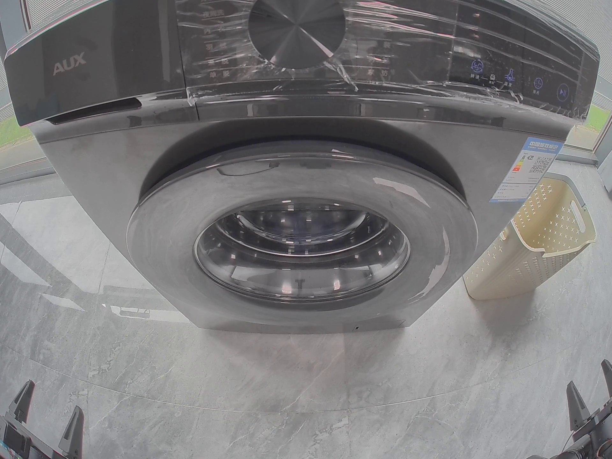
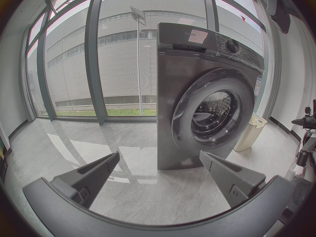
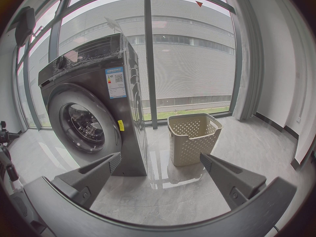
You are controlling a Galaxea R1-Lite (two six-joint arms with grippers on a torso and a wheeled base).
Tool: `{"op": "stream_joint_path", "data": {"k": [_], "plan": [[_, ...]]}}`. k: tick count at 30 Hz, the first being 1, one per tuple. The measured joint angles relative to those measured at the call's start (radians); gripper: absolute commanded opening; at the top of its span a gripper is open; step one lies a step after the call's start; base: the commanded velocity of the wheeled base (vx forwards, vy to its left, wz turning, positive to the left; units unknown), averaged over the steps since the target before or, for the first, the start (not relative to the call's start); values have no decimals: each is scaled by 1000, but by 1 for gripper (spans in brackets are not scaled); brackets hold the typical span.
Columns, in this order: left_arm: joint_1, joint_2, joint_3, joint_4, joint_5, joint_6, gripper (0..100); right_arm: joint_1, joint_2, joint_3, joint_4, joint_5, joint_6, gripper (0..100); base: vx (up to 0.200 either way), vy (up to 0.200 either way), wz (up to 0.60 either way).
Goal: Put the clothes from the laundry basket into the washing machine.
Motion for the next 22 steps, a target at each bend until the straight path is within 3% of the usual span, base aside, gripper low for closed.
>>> {"op": "stream_joint_path", "data": {"k": [3, 7, 15, 22], "plan": [[0, 0, 0, 0, 0, -2, 100, -1, 0, 0, 2, -24, -8, 100, 0, 0, 0], [1, 0, 0, -1, 1, -3, 100, -3, 0, 0, 3, 13, -28, 100, 0, 0, 0], [0, 0, 0, -1, 2, -9, 100, -2, 0, 0, 2, 14, -24, 100, 0, 0, 0], [1, 0, 0, -1, 4, 5, 100, -1, 0, 0, 3, 13, -20, 100, 0, 0, 0]]}}
